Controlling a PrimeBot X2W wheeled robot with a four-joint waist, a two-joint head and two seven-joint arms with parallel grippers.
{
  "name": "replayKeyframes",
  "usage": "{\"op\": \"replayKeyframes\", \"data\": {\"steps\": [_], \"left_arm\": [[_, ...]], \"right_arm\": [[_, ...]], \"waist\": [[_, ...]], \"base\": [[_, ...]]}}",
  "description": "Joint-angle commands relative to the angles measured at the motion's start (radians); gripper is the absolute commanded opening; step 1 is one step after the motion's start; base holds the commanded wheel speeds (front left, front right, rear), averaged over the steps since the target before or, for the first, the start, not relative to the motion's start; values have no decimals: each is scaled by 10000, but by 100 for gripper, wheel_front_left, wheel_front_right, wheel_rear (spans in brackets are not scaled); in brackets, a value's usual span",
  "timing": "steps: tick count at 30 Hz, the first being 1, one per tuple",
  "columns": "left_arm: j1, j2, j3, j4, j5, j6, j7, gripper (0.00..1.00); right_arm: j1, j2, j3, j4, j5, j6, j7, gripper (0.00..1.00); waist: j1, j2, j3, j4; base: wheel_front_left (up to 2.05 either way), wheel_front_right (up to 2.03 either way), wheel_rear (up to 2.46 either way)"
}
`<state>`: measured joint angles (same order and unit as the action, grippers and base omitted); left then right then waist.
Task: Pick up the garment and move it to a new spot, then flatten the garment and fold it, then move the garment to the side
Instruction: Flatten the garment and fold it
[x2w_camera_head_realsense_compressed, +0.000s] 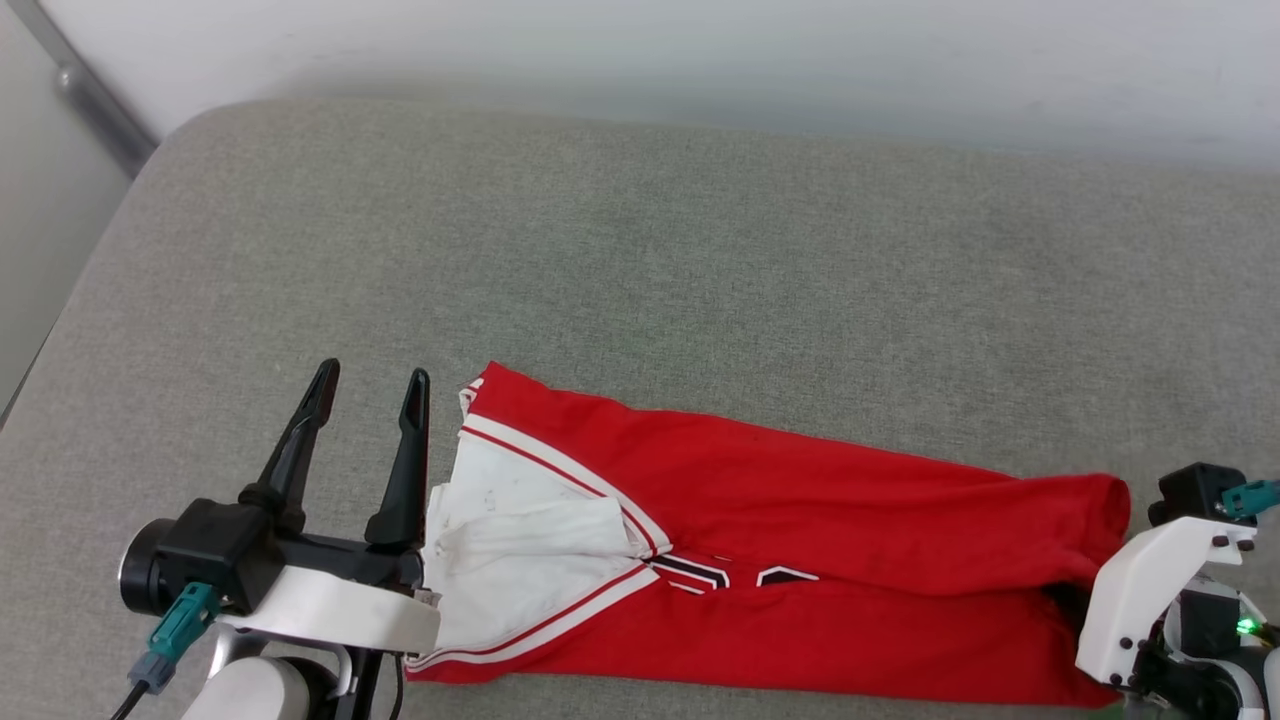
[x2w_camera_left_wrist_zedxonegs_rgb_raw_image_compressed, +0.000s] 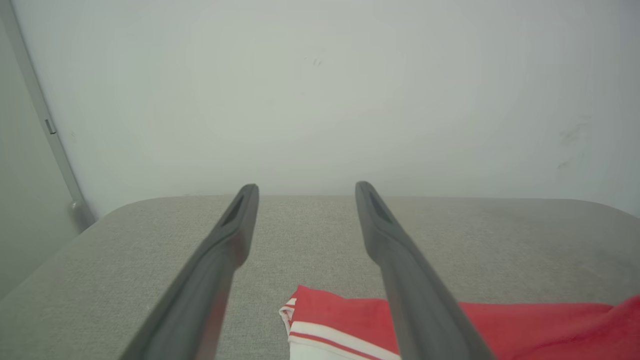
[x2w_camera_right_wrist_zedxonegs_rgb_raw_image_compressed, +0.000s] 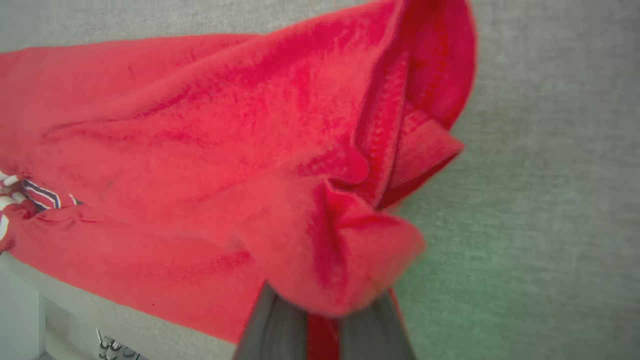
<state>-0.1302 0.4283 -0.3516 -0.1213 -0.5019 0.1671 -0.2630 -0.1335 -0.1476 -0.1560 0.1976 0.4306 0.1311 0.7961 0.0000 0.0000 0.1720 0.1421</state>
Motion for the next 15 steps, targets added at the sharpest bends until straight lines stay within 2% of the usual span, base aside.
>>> {"op": "replayKeyframes", "data": {"steps": [1, 8, 15], "left_arm": [[57, -38, 38, 5, 91, -34, -20, 100], [227, -85, 138, -58, 180, -46, -20, 100], [389, -125, 69, -30, 228, -53, -20, 100]], "right_arm": [[-112, -113, -100, -65, 12, -7, -73, 0], [-121, -412, -1145, -226, -125, -7, -97, 0], [128, -396, -2909, -507, -467, -7, -127, 0]], "waist": [[0, 0, -58, -67], [0, 0, -220, -363], [0, 0, -365, -595]], "base": [[0, 0, 0], [0, 0, 0], [0, 0, 0]]}}
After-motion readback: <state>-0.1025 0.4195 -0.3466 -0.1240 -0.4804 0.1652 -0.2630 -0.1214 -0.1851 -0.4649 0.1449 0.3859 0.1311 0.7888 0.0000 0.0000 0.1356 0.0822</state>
